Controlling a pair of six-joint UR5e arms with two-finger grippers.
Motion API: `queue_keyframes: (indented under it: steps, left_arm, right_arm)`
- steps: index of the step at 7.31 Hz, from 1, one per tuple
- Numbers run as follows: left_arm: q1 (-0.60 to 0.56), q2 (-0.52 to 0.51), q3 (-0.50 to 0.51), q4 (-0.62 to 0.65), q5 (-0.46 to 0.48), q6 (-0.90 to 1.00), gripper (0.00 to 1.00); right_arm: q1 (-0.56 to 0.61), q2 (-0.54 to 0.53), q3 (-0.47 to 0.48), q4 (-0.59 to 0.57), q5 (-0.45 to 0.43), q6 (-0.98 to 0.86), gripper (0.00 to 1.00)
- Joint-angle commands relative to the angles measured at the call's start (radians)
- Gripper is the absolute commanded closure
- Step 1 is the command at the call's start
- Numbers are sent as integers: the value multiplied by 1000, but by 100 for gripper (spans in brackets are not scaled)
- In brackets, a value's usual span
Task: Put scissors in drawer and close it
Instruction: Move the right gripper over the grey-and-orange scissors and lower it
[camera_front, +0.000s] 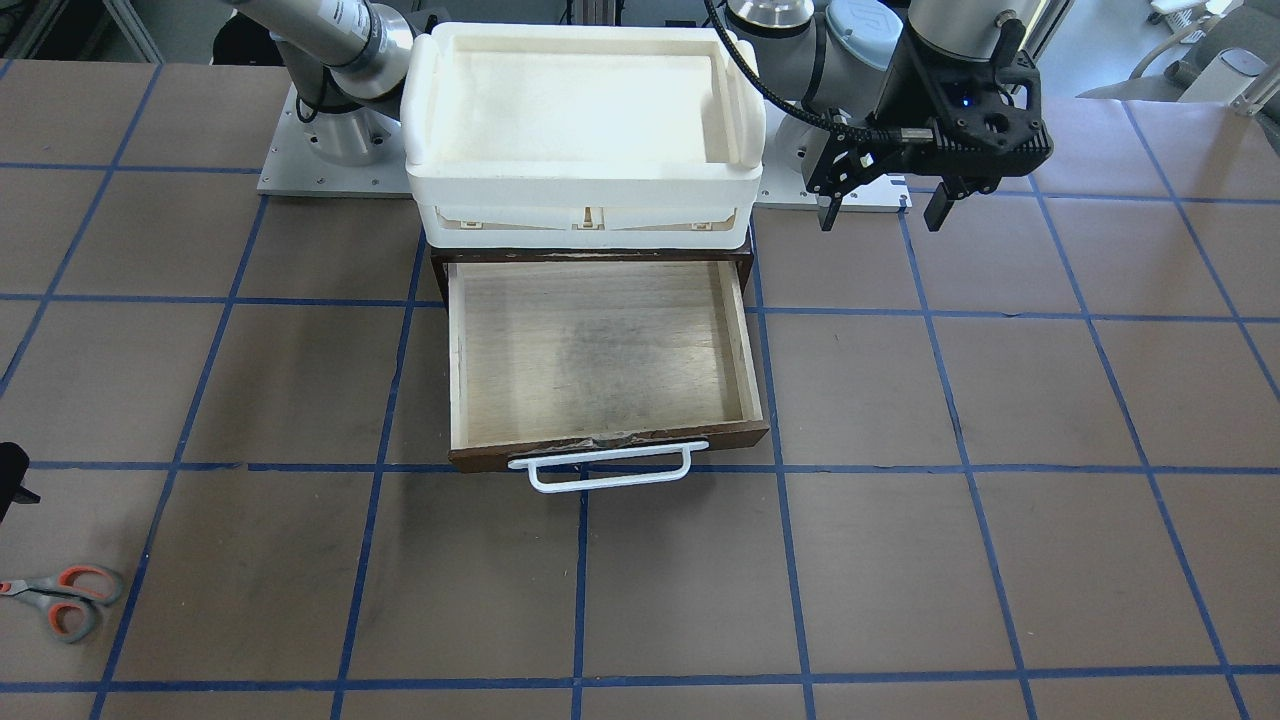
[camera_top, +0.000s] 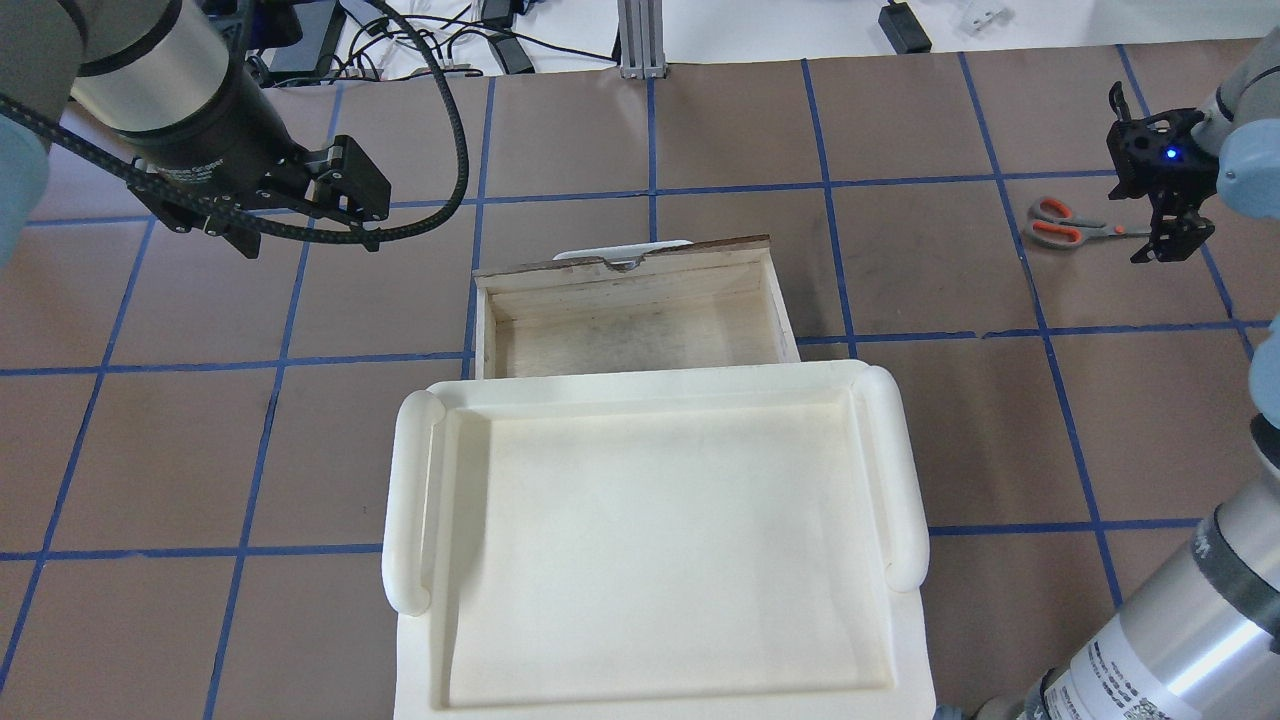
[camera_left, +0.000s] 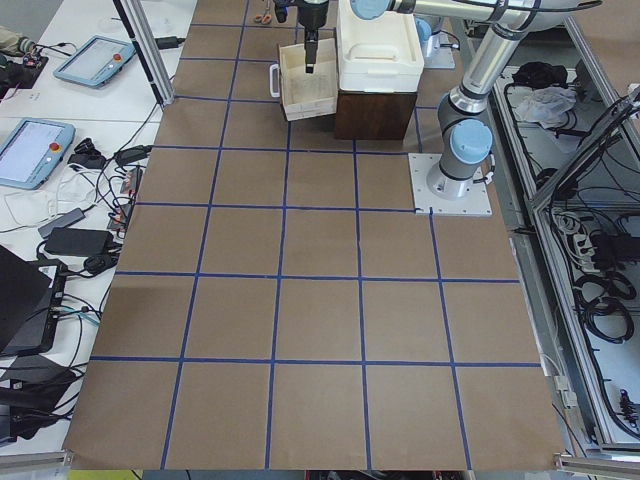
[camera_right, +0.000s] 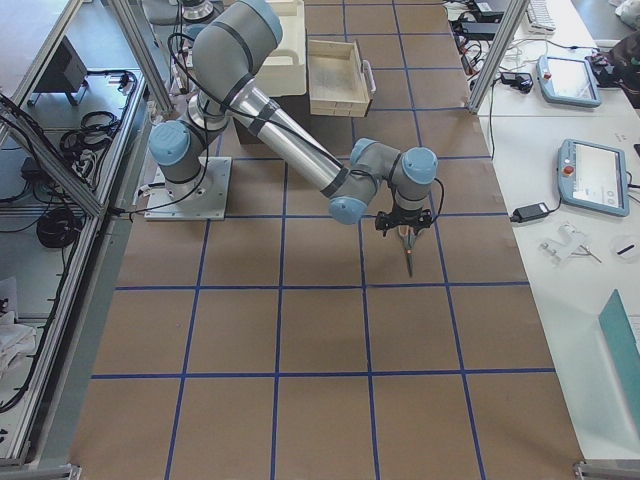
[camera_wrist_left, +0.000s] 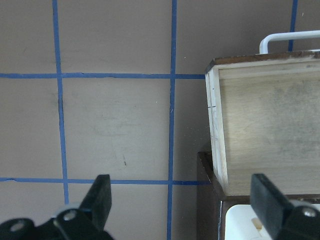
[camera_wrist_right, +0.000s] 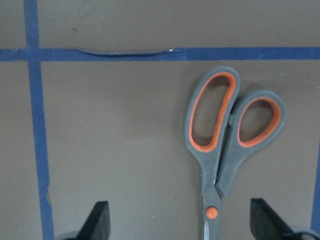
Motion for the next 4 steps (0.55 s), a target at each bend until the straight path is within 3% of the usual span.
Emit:
queue_keyframes:
  steps: [1, 4]
  left_arm:
    - [0, 0, 0, 2, 0, 0, 0]
    - [0, 3, -1, -1, 2, 0, 0]
  right_arm:
    - [-1, 51, -33, -17, 0, -36, 0]
    - [-1, 81, -38, -68, 1, -38, 0]
